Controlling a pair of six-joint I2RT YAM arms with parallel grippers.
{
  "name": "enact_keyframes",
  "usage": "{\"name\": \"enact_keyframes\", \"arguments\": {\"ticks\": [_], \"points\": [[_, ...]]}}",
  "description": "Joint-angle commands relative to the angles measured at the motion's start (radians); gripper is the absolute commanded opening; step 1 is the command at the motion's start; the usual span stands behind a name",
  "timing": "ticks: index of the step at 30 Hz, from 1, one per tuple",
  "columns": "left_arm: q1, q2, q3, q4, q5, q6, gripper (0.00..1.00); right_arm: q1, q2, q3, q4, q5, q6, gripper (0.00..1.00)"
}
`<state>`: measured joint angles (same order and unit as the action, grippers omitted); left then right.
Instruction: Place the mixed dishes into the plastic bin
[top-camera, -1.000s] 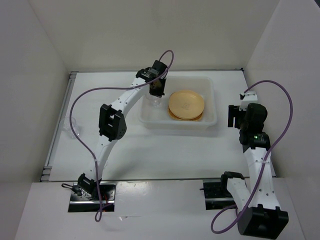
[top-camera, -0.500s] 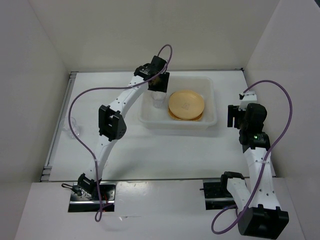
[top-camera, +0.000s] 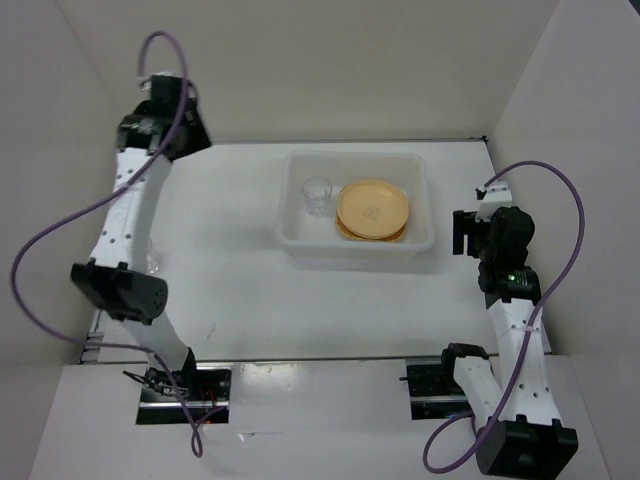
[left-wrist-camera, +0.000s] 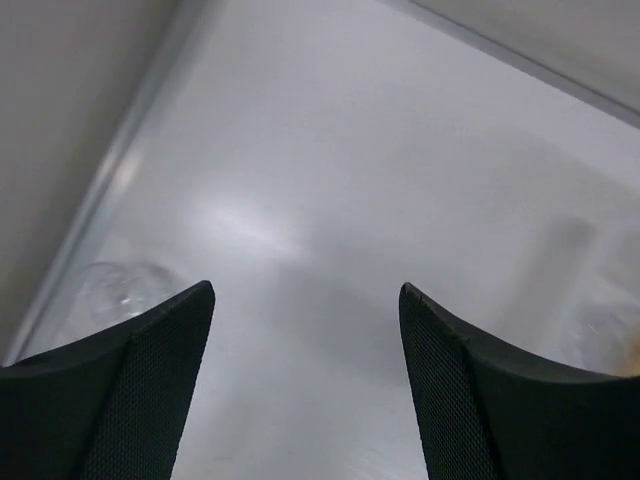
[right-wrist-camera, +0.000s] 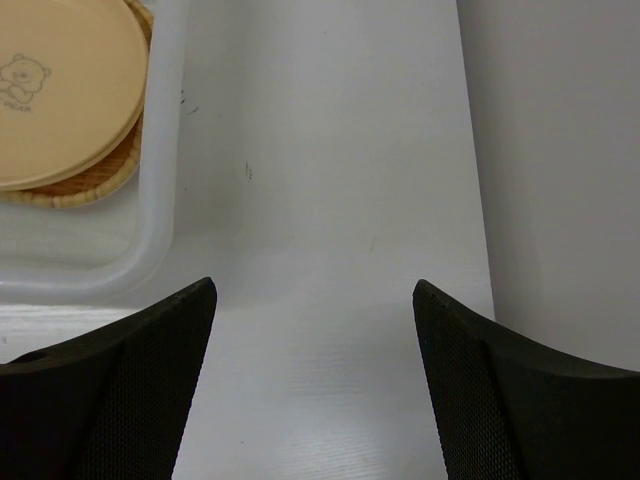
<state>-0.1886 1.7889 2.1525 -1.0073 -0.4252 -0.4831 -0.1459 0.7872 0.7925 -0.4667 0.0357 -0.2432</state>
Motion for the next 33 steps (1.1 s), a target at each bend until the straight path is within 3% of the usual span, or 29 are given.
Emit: {"name": "enact_keyframes", "arguments": {"ticks": [1,6,12,29,33], "points": [[0.149,-0.083,-0.315,-0.077,-0.061,-0.035,0.81,0.008,-0.006,-0.003,0.033,-0.039,-0.025,0.84],[0.277,-0.196,-0.568,-0.065,-0.073,-0.140,0.90,0.008,0.013,-0.003,0.033,-0.075,-0.036,0.84],[0.414,-0.233,-0.756,0.039,0.029,-0.108,0.92,0.017,0.024,-0.003,0.033,-0.095,-0.045,0.84],[0.478,-0.126,-0.876,0.170,0.085,-0.051,0.90,0.017,0.043,-0.003,0.033,-0.086,-0.045,0.84],[0.479,-0.076,-0.898,0.196,0.063,-0.041,0.84,0.017,0.043,-0.003,0.033,-0.086,-0.045,0.84]]}}
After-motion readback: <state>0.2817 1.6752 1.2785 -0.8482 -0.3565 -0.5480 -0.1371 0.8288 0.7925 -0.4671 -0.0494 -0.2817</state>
